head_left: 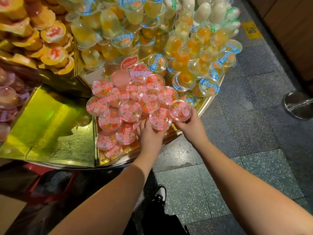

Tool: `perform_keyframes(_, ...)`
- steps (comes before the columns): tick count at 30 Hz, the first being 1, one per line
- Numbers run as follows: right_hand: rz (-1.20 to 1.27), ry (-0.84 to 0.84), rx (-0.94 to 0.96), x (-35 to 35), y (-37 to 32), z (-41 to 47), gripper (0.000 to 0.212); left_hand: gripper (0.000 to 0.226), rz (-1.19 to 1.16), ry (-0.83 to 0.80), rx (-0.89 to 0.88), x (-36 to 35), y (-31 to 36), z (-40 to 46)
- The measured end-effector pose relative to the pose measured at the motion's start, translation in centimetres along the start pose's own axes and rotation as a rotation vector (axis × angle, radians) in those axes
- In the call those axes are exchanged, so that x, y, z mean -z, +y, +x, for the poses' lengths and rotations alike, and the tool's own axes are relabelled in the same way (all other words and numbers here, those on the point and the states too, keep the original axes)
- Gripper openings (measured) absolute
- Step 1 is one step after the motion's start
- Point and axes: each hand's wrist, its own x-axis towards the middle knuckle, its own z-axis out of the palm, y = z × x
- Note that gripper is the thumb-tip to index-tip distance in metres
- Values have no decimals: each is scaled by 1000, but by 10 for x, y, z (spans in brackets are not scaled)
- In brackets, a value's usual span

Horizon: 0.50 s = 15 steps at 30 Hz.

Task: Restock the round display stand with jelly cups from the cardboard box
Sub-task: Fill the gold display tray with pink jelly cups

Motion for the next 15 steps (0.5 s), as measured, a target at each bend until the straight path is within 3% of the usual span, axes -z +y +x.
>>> perform_keyframes(8,-39,-17,3,-2,1,1,63,77,59,27,0,-1,-2,-1)
perform_keyframes(15,-22,-43,16,-2,6,2,75,70,151,11,-8,3,2,-1)
